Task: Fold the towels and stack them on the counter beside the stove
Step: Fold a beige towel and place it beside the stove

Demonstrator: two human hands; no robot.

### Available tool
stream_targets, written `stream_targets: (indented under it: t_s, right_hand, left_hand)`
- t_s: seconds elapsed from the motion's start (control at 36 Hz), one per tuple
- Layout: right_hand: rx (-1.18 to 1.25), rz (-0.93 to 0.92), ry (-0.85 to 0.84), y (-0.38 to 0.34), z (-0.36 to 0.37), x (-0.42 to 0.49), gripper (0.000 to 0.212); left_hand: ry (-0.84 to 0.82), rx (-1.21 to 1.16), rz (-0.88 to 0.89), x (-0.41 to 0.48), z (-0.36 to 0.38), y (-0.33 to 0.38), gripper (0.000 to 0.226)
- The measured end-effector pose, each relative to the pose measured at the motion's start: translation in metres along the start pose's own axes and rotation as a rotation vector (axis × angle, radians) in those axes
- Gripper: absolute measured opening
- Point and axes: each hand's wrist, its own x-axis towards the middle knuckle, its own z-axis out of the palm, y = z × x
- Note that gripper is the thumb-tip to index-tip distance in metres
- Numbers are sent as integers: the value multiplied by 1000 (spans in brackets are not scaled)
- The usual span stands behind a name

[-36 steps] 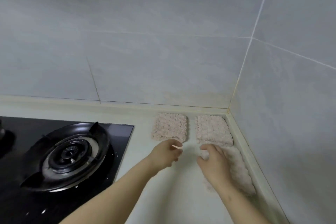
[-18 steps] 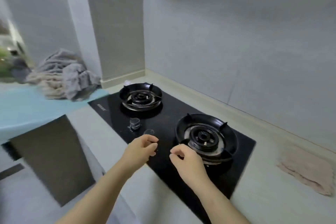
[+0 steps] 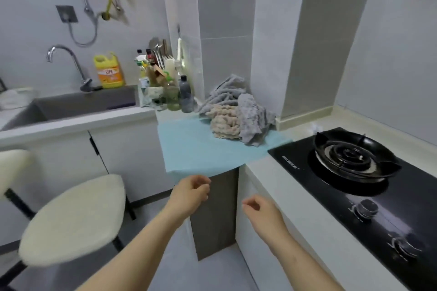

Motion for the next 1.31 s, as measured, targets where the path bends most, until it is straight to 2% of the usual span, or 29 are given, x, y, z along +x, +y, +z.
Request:
stream_targets:
  t_s: [0.25,0.58,0.72,0.81,0.89,0.94,1.0,1.06,1.19,1.25,1.31]
  right_hand:
    - [-18,-24,-4,-37,37,102,11]
    - [-56,-100,51,-81,34,288,23]
    - [-286,-102,65,-87,38,350,35]
    - [-483,-84,58,-82,43,367,51]
    - [-573,-63,50,-77,46,378,62]
    - [-637,-66,95,-74,48,385,60]
    - [-674,-79,165,-74,50,390,46]
    - [-659,-83,240,-77,51,396,28]
    - [-576,-34,408,-89,65,407,15]
    - [-537,10,451,-97,73,406,21]
    - [-551,36,475,-100,79,408,42]
  left_hand:
    - [32,-46,-29,87,-44,-14,15]
    - [50,-122,-20,241,-61,25,16]
    - [35,-127,-38,294,-62,35,15]
    - [21,-131,-46,317,-63,34,14]
    - [3,-132,-59,338,-66,29,15]
    - [-16,-126,-60,351,-69,26,14]
    - [-41,-114,-60,362,-73,22,14]
    - [-63,-111,-57,372,-78,18,14]
    - [-134,-94,-34,394,-96,8,16]
    - [-159,-93,-17,402,-106,5,17]
    - [-182,-100,5,408,-116,3,17]
